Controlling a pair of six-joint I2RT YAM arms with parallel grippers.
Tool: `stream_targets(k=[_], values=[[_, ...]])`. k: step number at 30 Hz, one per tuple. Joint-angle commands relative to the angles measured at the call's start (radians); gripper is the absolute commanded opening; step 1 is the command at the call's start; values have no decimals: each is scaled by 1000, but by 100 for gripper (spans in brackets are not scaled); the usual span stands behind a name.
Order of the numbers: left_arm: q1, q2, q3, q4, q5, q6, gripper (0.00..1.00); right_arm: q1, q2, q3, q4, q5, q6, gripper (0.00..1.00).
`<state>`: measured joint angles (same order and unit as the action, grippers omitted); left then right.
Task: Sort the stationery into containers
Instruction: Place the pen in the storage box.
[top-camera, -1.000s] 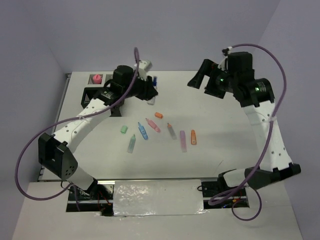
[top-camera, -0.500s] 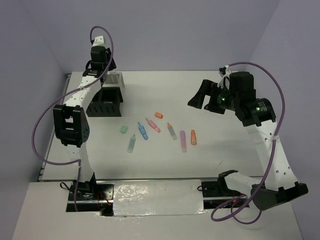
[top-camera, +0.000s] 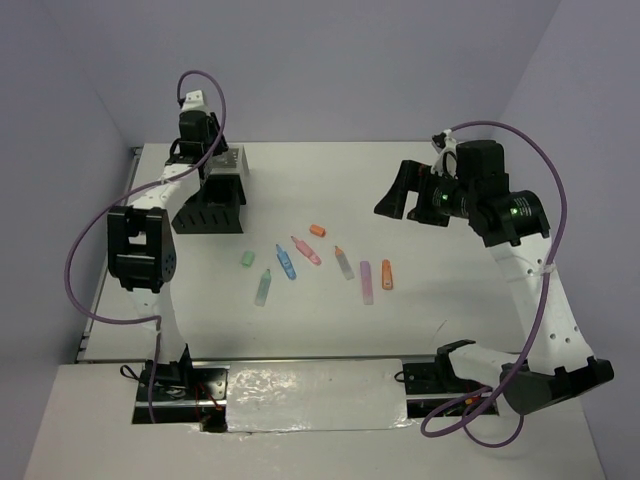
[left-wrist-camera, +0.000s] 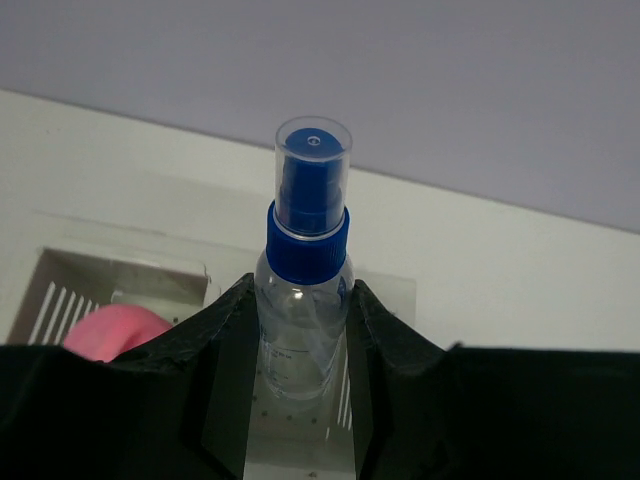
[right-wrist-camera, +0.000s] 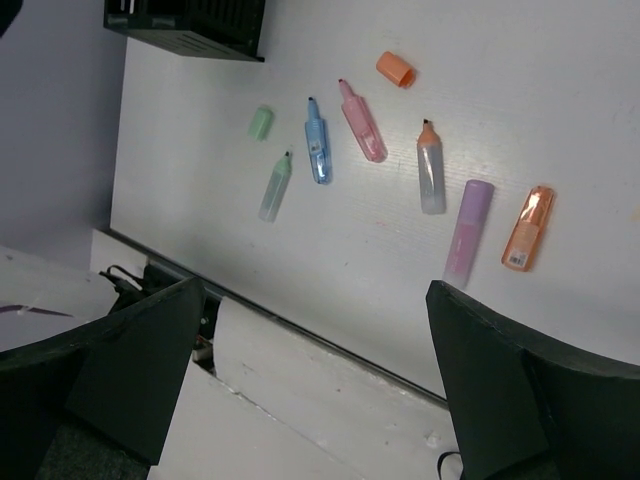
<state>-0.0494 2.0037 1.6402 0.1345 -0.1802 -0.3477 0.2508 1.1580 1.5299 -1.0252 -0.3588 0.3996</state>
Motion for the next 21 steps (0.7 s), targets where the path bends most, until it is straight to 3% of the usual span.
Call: stream_targets(k=[1, 4, 8, 11, 12, 14, 21], values=[[-7, -62, -42, 111, 33, -22, 1, 4, 6, 46, 14, -26, -19, 100], [-12, -54, -46, 97, 31, -22, 2, 1, 3, 30, 27, -29, -15, 100], [-12, -68, -72, 108, 30, -24, 15, 2, -7, 9, 45, -64, -4, 100], [-12, -82, -69, 87, 12, -28, 70, 2, -7, 7, 43, -71, -8, 100], [-12, -86, -56, 74, 5, -28, 93, 4, -9, 9, 40, -68, -8, 100], [-12, -101, -37, 42, 7, -27, 99, 2, -11, 7, 43, -62, -4, 100], [-12, -216, 58, -117, 71, -54, 99, 5, -27, -62, 99, -55, 10, 100]])
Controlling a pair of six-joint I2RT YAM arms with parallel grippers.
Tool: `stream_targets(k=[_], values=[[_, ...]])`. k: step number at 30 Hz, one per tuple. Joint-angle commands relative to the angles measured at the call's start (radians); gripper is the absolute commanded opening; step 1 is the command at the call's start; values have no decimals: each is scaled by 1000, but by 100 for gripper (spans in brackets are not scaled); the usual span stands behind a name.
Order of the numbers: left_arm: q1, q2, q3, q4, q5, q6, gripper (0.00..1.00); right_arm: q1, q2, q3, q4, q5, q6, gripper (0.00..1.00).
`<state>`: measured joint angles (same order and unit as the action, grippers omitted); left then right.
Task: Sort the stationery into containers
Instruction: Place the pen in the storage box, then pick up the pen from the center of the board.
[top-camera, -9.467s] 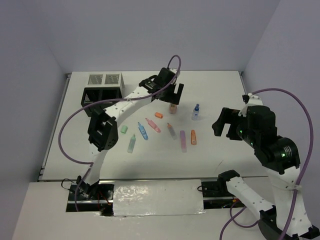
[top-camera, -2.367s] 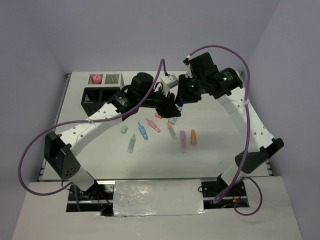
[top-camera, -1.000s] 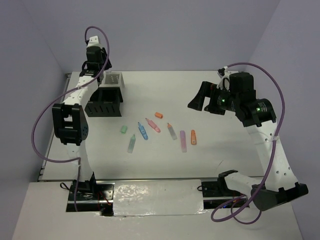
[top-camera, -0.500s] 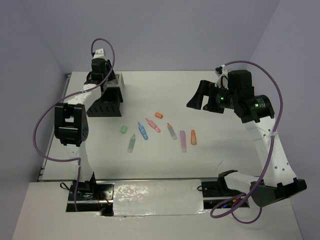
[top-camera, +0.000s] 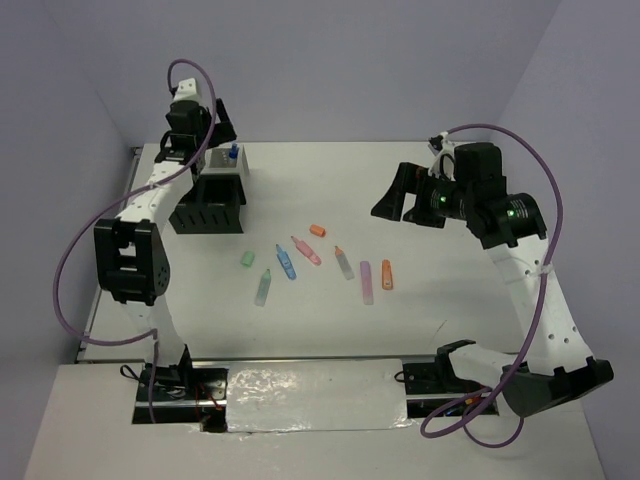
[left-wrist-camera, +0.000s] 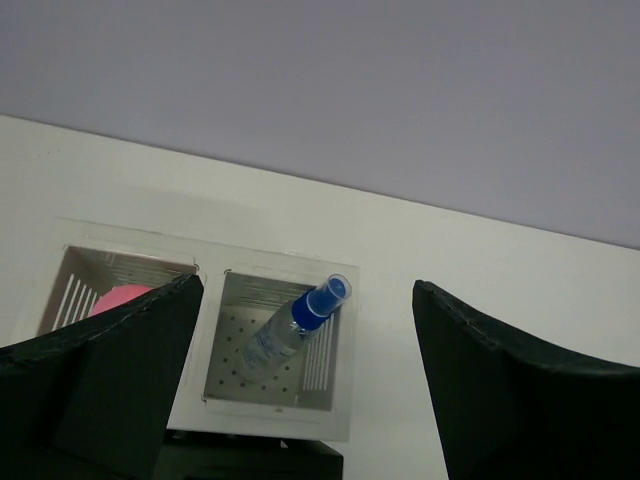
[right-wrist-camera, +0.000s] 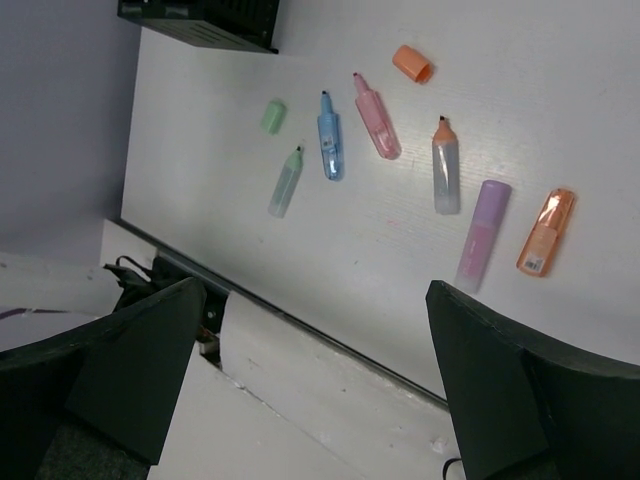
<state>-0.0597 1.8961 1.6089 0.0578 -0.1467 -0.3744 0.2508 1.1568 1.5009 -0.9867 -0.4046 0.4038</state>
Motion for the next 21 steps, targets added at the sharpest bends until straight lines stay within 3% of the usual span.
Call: stream_targets(k=[1, 5, 10, 14, 17, 21], values=[[-2, -121, 112, -86, 42, -35, 99, 4, -26, -48, 68, -7, 1, 100], [-2, -242, 149, -297, 71, -84, 99, 13, -9, -126, 88, 56, -5, 100], [-5, -472, -75, -348, 159, -101, 99, 93, 12, -171, 106, 192, -17, 100], [-54, -648, -207, -476, 73, -112, 99, 223, 87, -168, 92, 301, -59, 97], [-58, -722, -240, -602, 33, -129, 99, 265, 144, -169, 83, 366, -63, 90], [-60, -792, -286, -725, -11, -112, 99, 326, 188, -215, 123, 394, -82, 70]])
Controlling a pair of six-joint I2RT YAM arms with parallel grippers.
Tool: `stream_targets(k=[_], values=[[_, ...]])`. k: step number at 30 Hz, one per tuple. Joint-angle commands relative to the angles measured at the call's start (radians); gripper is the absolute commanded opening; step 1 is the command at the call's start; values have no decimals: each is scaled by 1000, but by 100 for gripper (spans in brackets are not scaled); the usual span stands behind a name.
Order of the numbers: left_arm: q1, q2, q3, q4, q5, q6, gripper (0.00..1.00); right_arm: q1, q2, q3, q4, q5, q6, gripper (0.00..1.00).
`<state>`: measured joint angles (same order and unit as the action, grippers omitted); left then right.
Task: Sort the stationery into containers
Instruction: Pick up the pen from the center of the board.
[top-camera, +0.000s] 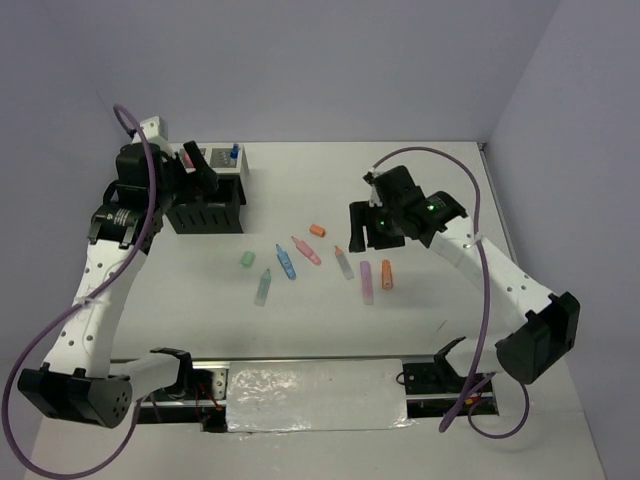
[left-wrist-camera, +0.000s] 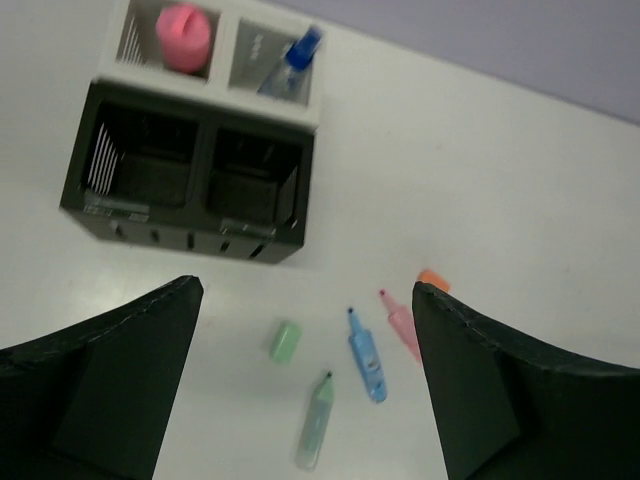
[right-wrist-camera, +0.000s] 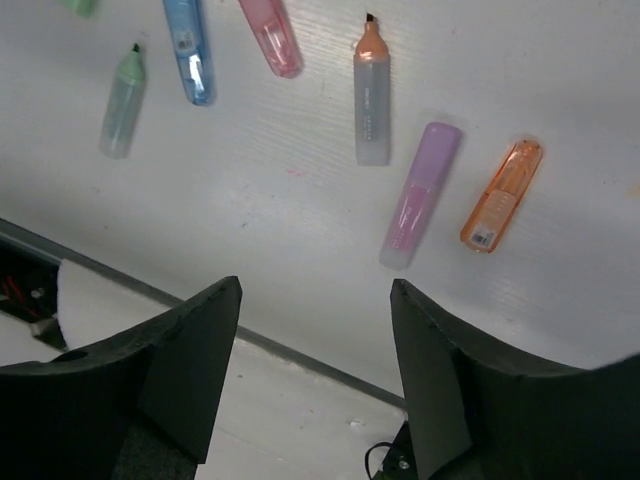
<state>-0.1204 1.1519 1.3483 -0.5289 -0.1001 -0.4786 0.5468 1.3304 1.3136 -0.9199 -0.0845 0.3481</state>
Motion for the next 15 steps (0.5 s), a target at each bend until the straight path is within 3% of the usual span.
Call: stream_targets(k=[1, 9, 15], values=[[1, -58, -37, -151, -58, -3, 99, 41, 22, -36, 68, 74, -29, 68], [1, -133, -110, -273, -47, 3, 99, 77, 197, -63, 200, 157, -32, 59], [-1, -115, -83, -289, -10, 34, 99, 79, 384, 10, 256, 181, -83, 54]])
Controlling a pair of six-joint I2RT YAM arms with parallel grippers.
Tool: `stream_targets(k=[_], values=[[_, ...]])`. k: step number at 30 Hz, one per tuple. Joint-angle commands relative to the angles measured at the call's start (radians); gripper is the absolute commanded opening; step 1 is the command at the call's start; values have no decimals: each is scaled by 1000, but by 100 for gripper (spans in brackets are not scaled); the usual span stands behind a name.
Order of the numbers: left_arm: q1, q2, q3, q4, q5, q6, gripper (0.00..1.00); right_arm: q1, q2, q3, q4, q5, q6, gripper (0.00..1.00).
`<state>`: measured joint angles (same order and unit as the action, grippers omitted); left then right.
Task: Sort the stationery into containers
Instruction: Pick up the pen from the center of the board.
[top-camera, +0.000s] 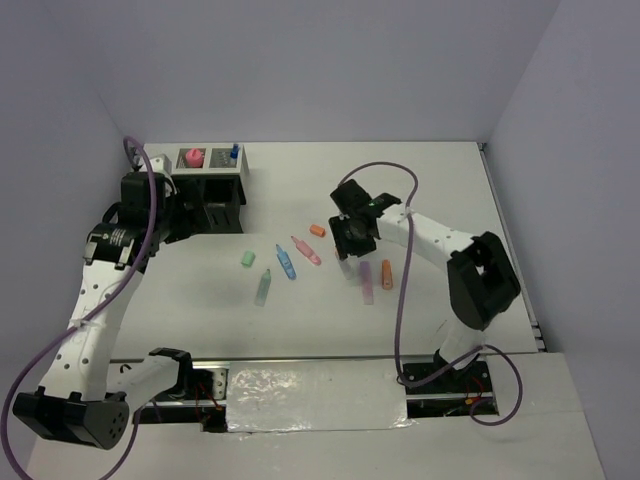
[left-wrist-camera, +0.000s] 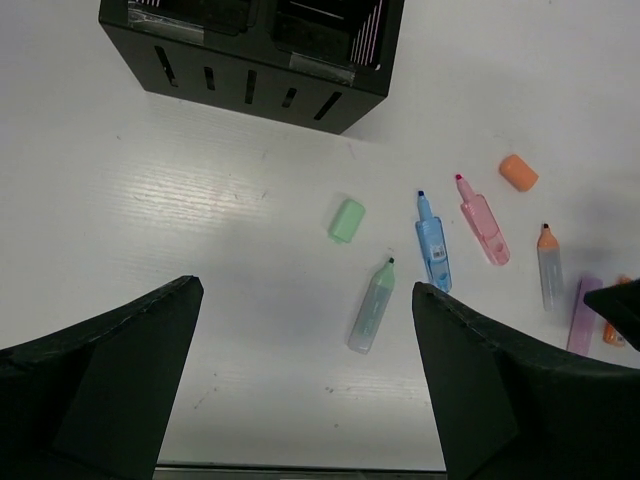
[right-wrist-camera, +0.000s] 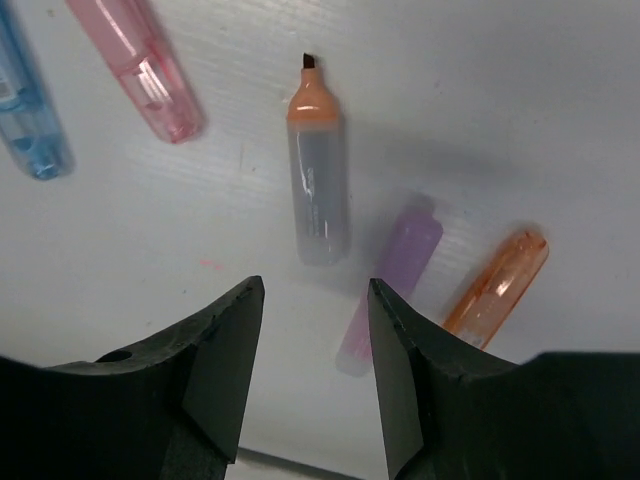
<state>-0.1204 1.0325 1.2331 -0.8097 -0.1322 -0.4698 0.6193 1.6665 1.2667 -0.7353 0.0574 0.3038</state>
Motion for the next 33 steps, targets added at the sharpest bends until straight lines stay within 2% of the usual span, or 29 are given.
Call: stream_targets(k=[1, 12, 17, 21, 22, 27, 29, 32, 33], values=[[-1, 17, 38, -17, 20, 29, 99, 7, 86, 63, 76, 39, -43, 53], [-8, 34, 52, -19, 28, 48, 99, 25, 226, 60, 116, 56, -54, 52], [-12, 52, 65, -16, 37, 48, 99, 39, 257, 22, 152, 68, -48, 49], [-13, 72, 80, -20, 31, 46, 99, 53, 271, 10, 159, 90, -42, 42], [-13, 77, 85, -22, 26, 43, 99, 57, 271, 5, 165, 96, -38, 37], [-12, 126, 137, -46, 28, 25, 99, 68, 213, -23, 185, 142, -17, 19], [-21, 164, 169, -46, 52, 2, 99, 71, 161, -23, 186, 142, 3, 16], [-100, 256, 245, -46, 17, -56, 99, 69, 18, 9, 148, 144, 44, 15], [-176, 323, 271, -51, -10, -96, 99, 68, -52, 22, 113, 142, 50, 14]])
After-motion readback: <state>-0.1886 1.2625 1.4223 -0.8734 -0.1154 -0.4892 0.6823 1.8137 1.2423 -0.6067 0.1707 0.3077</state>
